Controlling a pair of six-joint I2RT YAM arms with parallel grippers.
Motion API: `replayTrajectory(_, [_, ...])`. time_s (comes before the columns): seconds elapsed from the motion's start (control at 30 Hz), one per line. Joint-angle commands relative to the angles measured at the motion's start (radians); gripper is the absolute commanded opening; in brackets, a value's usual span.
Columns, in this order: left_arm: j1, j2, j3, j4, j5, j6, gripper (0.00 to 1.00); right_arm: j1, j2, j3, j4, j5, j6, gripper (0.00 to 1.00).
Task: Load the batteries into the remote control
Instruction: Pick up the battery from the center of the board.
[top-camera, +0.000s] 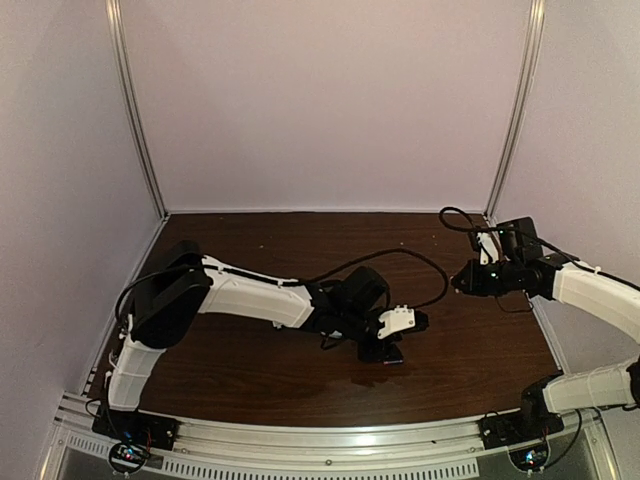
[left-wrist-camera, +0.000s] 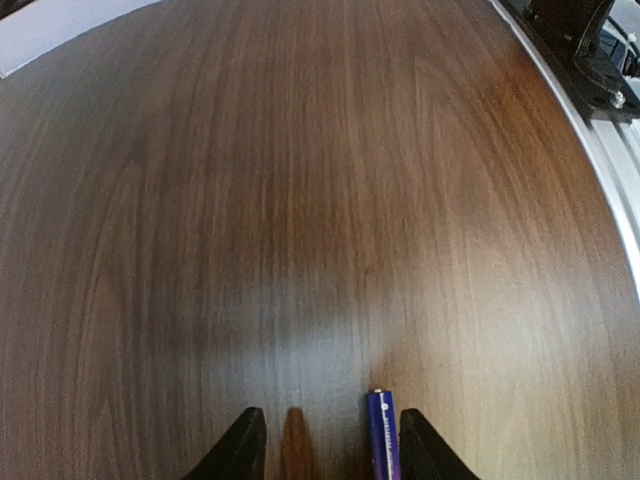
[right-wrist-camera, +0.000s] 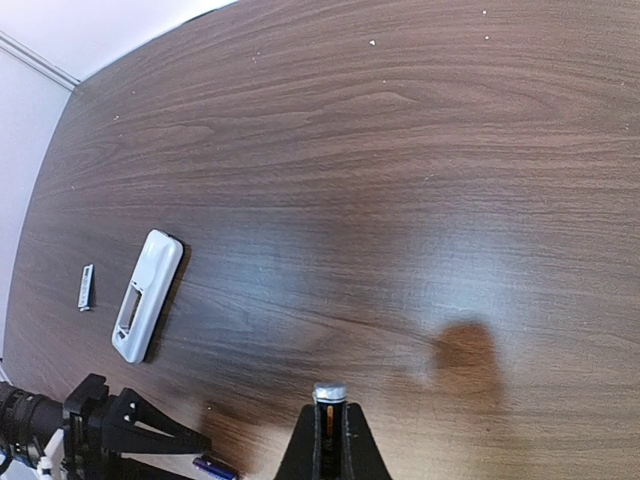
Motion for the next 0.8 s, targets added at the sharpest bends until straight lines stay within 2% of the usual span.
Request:
replayTrajectory(0.0, [-0.013, 0.058, 0.085, -0.107, -0.043, 0.021, 0.42, -0.013, -0.005, -0.012, 0.001, -0.028, -0.019, 0.0])
replayTrajectory(0.17, [-0.036, 0.098, 0.115, -0.198, -0.07, 0.049, 0.34, -0.025, -0.01, -0.011, -0.003, -0.031, -0.029, 0.0])
replayTrajectory(0.43, [-0.046, 0.081, 0.098, -0.229, -0.159, 0.031, 0.33, -0.029, -0.006, -0.017, 0.002, -0.036, -0.031, 0.0])
replayTrajectory(0.6, [-0.034, -0.106, -0.109, -0.07, -0.071, 0.056, 0.48, -0.029, -0.009, -0.019, 0.005, -0.056, -0.033, 0.0])
replayTrajectory(0.77, [-0.034, -0.259, -0.261, -0.034, 0.004, 0.111, 0.58, -0.029, 0.0, -0.017, 0.006, -0.078, -0.038, 0.0])
